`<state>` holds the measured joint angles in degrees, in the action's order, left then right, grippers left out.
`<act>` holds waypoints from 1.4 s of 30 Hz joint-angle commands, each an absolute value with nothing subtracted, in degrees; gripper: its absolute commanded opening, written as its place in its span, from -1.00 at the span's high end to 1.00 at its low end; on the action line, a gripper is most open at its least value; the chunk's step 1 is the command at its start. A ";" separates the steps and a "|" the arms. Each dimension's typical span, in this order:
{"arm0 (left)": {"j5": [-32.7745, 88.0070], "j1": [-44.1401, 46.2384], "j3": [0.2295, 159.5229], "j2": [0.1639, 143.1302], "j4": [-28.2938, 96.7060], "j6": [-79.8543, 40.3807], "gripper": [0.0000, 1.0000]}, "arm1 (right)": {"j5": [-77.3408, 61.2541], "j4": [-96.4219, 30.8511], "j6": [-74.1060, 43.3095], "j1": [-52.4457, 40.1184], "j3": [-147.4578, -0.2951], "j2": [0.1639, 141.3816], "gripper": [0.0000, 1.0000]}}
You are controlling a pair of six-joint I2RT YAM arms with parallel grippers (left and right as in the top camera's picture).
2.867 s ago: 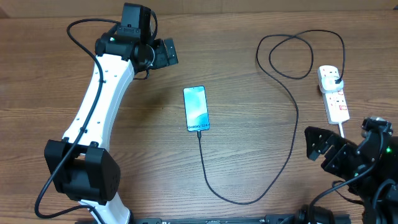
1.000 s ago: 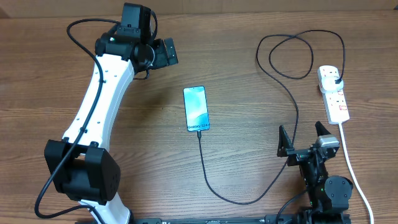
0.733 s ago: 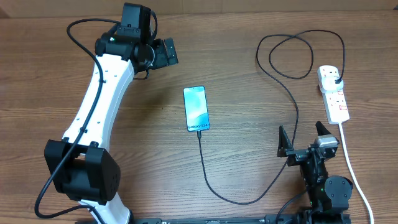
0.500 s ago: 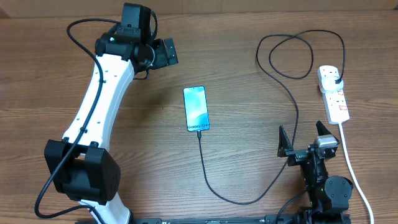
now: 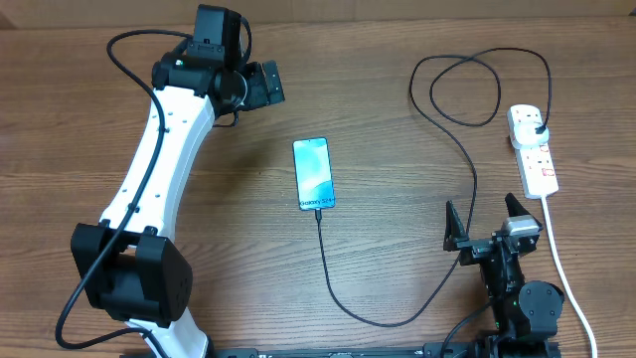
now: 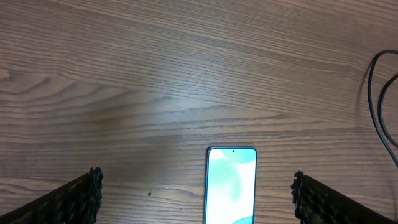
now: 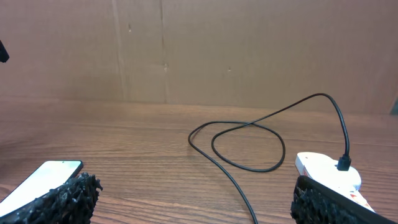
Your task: Plug charger to phone and switch on socket
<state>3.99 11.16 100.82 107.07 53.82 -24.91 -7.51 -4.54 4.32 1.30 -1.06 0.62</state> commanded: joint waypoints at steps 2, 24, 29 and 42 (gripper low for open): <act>3.09 10.87 101.41 107.53 53.71 -23.77 -1.00 | -7.55 -4.25 4.58 1.23 -0.49 0.16 -1.00; -10.76 3.75 44.73 43.35 43.59 -19.14 -1.00 | -7.55 -4.23 4.58 1.23 -0.49 0.16 -1.00; -3.88 0.71 36.86 26.79 40.73 -10.02 -0.99 | -7.55 -4.25 4.58 1.23 -0.49 0.16 -1.00; 2.52 0.89 20.23 18.90 19.79 -7.70 -1.00 | -7.55 -4.23 4.58 1.23 -0.49 0.16 -1.00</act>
